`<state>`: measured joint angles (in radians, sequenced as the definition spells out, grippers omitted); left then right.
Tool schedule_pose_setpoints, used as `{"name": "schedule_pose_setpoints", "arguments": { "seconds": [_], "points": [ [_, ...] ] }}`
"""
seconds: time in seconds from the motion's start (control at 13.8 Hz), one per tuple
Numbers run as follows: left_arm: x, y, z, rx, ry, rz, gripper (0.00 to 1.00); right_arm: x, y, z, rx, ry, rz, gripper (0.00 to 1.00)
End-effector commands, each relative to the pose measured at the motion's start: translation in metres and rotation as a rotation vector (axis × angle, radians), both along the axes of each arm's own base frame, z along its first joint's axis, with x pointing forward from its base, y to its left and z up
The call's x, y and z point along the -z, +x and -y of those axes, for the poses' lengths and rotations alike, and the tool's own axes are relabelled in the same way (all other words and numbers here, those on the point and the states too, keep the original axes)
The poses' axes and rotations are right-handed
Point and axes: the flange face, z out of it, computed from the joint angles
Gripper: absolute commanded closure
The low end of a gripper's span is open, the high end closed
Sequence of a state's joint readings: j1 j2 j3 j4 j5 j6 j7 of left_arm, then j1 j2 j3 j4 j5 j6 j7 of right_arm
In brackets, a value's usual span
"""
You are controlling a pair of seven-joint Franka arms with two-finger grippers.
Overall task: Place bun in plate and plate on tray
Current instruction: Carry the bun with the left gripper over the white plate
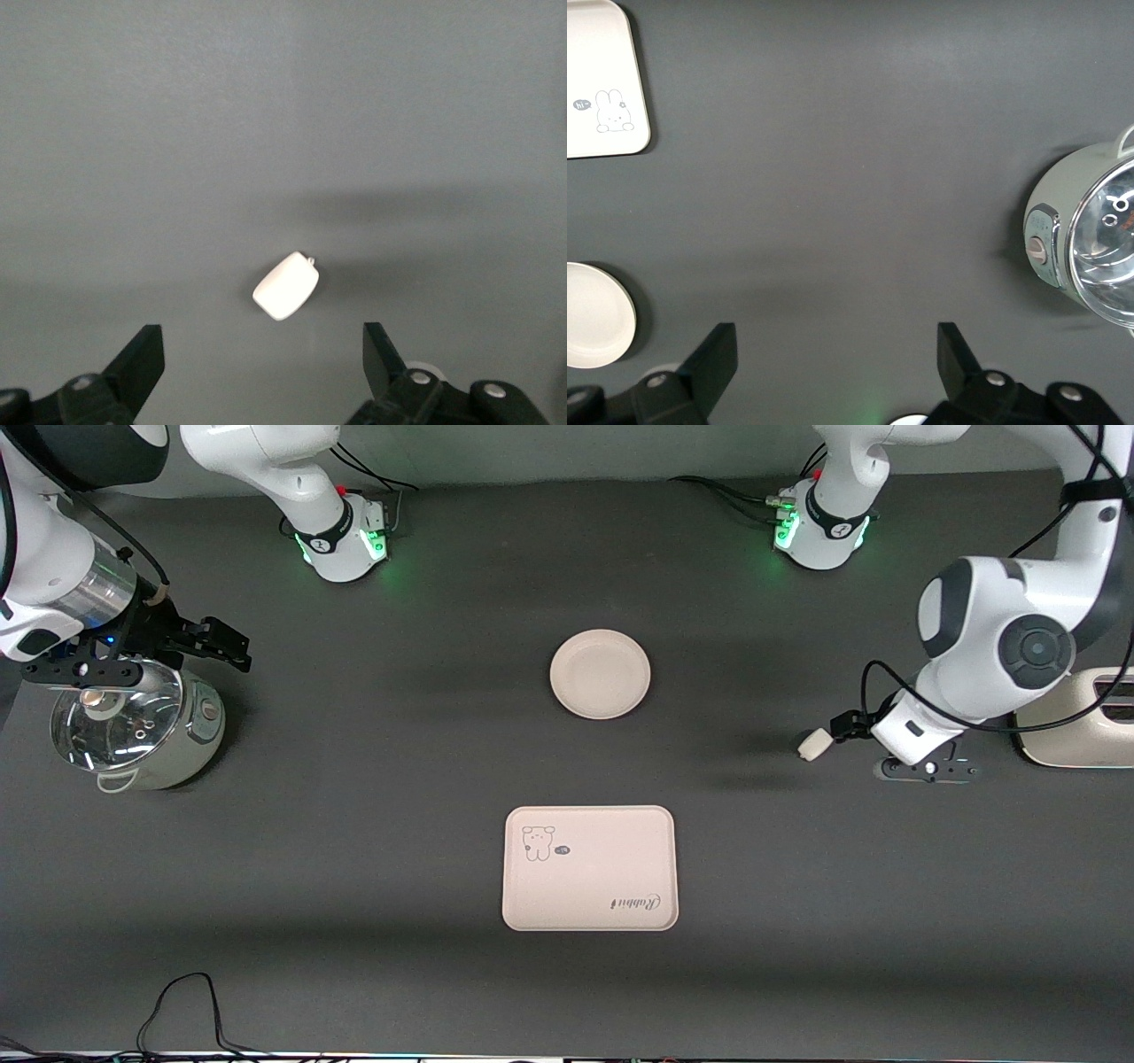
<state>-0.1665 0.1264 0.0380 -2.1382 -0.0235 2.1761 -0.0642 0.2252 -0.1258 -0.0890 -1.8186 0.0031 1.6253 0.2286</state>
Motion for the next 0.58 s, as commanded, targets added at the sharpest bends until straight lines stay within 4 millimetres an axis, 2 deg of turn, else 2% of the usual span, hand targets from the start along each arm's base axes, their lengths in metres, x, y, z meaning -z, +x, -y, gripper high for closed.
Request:
{"name": "schedule_pose_setpoints", "arguments": {
  "seconds": [0.0,0.15,0.29,0.51],
  "points": [
    [0.068,-0.022,0.012,-0.01,0.005,0.007,0.01,0.0,0.0,0.001,0.018,-0.001,0.007,0.0],
    [0.125,-0.042,0.027,0.0,0.009,0.039,0.01,0.001,0.0,0.001,0.018,-0.001,0.006,0.0],
    [0.162,-0.063,0.03,0.014,0.007,0.075,0.01,0.001,0.0,0.001,0.018,-0.001,0.007,0.0],
    [0.166,-0.072,0.03,0.036,0.008,0.074,0.02,0.001,0.0,0.001,0.018,0.0,0.011,0.0]
  ]
}}
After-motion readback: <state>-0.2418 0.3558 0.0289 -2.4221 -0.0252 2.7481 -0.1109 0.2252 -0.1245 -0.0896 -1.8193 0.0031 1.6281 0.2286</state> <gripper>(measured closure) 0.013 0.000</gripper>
